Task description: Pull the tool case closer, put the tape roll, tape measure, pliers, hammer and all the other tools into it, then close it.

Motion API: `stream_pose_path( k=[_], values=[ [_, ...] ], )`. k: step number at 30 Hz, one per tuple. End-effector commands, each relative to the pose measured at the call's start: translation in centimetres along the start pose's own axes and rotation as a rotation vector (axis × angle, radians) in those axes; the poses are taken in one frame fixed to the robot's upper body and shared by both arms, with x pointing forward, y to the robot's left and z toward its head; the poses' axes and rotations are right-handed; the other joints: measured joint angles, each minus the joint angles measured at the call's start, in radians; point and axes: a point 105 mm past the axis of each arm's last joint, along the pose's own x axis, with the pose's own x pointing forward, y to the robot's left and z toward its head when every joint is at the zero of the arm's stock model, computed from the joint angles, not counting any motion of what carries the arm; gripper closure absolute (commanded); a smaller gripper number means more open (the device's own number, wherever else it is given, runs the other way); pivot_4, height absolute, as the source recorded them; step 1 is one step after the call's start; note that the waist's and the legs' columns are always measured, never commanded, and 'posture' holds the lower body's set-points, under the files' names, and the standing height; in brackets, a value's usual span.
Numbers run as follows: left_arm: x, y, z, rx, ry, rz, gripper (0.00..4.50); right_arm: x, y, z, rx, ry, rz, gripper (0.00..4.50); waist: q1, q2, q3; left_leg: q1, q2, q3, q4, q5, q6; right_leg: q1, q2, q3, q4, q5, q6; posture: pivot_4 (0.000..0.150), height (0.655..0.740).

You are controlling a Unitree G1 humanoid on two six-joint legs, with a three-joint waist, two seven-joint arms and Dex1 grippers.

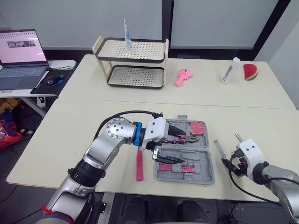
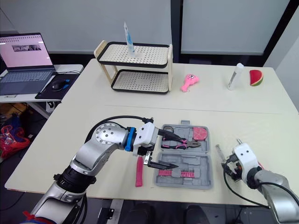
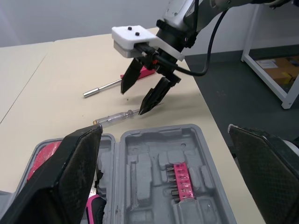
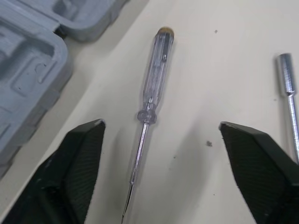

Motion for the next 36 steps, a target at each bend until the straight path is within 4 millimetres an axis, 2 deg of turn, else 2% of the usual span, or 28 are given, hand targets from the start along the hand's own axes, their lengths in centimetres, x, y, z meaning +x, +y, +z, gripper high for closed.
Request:
stream_pose_path(
  k=[1, 7, 10, 15, 19, 24, 27, 31, 36],
  values=[
    [0.0, 0.0, 0.8, 0.036, -0.021, -0.003, 0.00, -1.6, 0.1, 1.8, -0.003, -0.126, -0.041, 0.02, -0.002, 0.000, 0.000, 0.000, 0.000, 0.000, 0.000, 0.000, 0.000, 0.000, 0.000, 0.000, 0.000, 0.000, 0.000, 0.150, 0.7400],
    [-0.2, 0.0, 0.7, 0.035, -0.020, -0.003, 0.00, -2.4, 1.0, 1.1, 0.015, -0.120, -0.039, 0.02, -0.002, 0.001, 0.000, 0.001, 0.000, 0.000, 0.000, 0.000, 0.000, 0.000, 0.000, 0.001, 0.000, 0.000, 0.000, 0.150, 0.7400],
    [0.0, 0.1, 0.9, 0.039, -0.020, -0.010, 0.00, -1.1, 1.5, 0.9, 0.011, -0.111, -0.002, 0.02, -0.003, 0.001, 0.000, 0.001, 0.000, 0.001, 0.000, 0.000, 0.000, 0.000, 0.001, 0.001, 0.000, 0.000, 0.000, 0.150, 0.7400],
    [0.2, 0.4, 1.0, 0.048, -0.014, -0.012, 0.00, 0.9, 1.0, 0.8, -0.004, -0.095, 0.002, 0.02, -0.004, 0.001, 0.000, 0.002, 0.000, 0.000, 0.000, 0.000, 0.000, 0.000, 0.001, 0.001, 0.000, 0.000, 0.000, 0.150, 0.7400],
    [0.1, 0.4, 1.0, 0.050, -0.012, -0.013, 0.00, 2.7, 0.3, 0.4, 0.067, -0.068, -0.029, 0.02, -0.004, 0.001, 0.000, 0.001, 0.000, 0.001, 0.000, 0.000, 0.000, 0.000, 0.001, 0.001, 0.000, 0.000, 0.000, 0.150, 0.7400],
    [0.0, 0.5, 1.0, 0.049, -0.005, -0.010, 0.00, 3.7, 0.6, -0.5, 0.088, -0.033, -0.029, 0.02, -0.004, 0.001, -0.001, 0.001, 0.000, 0.000, 0.000, 0.000, 0.000, 0.000, 0.001, 0.001, 0.000, 0.000, 0.000, 0.150, 0.7400],
    [-0.1, 0.4, 0.9, 0.047, -0.002, -0.008, 0.00, 3.9, 1.1, -0.7, 0.101, -0.034, -0.015, 0.64, -0.004, 0.001, -0.001, 0.001, 0.000, 0.000, 0.000, 0.000, 0.000, 0.000, 0.001, 0.001, 0.000, 0.000, 0.000, 0.150, 0.7400],
    [-0.2, 0.5, 0.9, 0.046, 0.001, -0.006, 0.00, 3.8, 1.3, -0.9, 0.106, -0.027, -0.017, 1.90, -0.004, 0.001, -0.001, 0.002, 0.000, 0.000, 0.000, 0.000, 0.000, 0.000, 0.001, 0.001, 0.000, 0.000, 0.000, 0.150, 0.7400],
    [-0.3, 0.4, 0.8, 0.043, 0.002, -0.005, 0.00, 3.4, 1.0, -1.8, 0.142, 0.000, -0.053, 2.77, -0.004, 0.001, -0.001, 0.001, 0.000, 0.000, 0.000, 0.000, 0.000, 0.000, 0.001, 0.001, 0.000, 0.000, 0.000, 0.150, 0.7400]
  ],
)
